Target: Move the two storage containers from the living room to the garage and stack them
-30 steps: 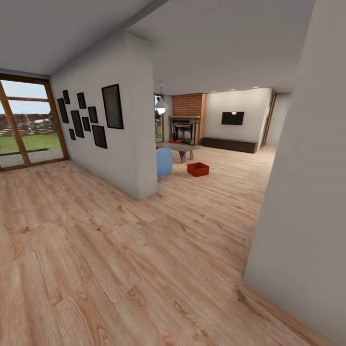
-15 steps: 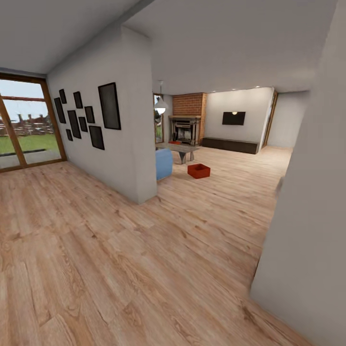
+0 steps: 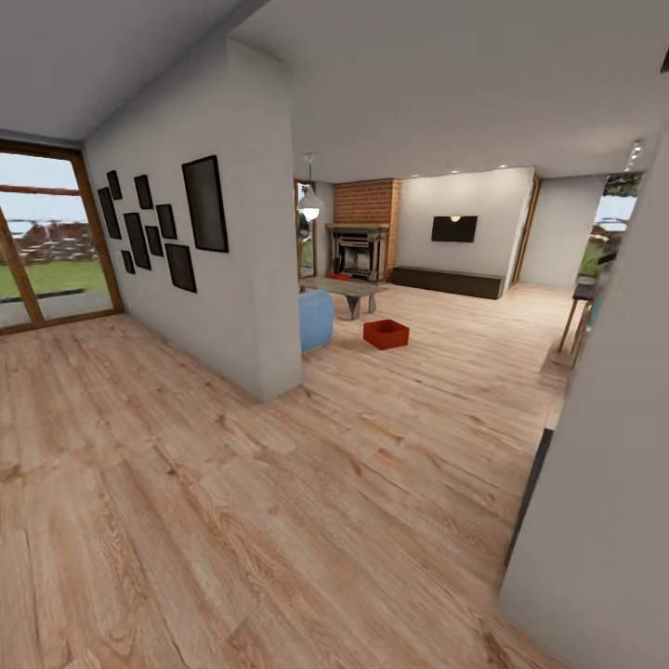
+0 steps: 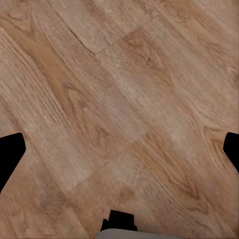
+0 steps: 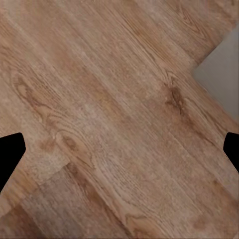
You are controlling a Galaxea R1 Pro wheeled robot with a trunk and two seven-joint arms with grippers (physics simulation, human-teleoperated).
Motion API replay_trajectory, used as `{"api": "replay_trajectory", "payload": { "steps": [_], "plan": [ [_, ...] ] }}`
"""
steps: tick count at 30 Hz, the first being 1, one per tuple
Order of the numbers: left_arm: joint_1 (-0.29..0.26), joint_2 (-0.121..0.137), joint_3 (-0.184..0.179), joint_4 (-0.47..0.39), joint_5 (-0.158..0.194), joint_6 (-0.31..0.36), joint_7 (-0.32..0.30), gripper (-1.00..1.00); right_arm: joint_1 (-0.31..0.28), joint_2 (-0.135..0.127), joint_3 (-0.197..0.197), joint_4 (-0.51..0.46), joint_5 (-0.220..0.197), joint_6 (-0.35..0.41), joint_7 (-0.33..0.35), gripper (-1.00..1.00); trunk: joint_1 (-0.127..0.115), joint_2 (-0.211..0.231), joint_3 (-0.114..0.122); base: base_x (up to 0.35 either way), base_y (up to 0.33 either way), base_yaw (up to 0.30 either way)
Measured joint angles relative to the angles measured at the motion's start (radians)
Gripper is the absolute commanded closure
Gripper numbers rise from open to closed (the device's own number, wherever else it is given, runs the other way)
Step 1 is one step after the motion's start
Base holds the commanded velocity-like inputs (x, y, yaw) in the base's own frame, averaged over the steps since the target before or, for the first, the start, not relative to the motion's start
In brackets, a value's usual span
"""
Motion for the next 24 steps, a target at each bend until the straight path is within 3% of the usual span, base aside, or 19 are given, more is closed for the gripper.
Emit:
{"api": "replay_trajectory", "payload": {
  "steps": [24],
  "plan": [
    [0.000, 0.002, 0.001, 0.000, -0.001, 0.000, 0.004, -1.00, 0.001, 0.000, 0.000, 0.000, -0.001, 0.000, 0.000, -1.00, 0.000, 0.000, 0.000, 0.328, 0.000, 0.000]
  ]
}}
